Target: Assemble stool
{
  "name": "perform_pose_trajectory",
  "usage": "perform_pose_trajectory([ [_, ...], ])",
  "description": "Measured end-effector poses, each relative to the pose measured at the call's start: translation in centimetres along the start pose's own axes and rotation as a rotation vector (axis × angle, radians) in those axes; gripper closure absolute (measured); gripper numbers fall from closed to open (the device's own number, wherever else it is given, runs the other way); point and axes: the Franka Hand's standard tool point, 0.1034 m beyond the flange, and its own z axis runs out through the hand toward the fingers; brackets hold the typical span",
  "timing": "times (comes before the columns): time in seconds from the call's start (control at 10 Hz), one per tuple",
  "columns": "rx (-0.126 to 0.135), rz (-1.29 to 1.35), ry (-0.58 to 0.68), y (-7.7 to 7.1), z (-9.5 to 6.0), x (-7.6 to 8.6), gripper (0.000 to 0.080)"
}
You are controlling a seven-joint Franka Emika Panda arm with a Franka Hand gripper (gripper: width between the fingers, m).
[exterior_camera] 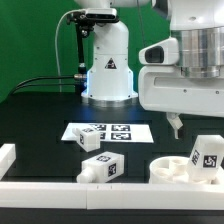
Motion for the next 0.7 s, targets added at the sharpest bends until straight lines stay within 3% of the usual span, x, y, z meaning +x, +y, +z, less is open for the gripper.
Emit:
perform_pose_trajectory([
  [0.1,-0.022,-0.252,-0.002,-0.34,-0.46,-0.24,0.015],
  [0.3,-0.011,-0.686,-0.012,-0.76,-0.69,-0.6,0.015],
  [0.7,-0.02,-0.94,-0.025,-0.26,-0.14,-0.94,0.015],
])
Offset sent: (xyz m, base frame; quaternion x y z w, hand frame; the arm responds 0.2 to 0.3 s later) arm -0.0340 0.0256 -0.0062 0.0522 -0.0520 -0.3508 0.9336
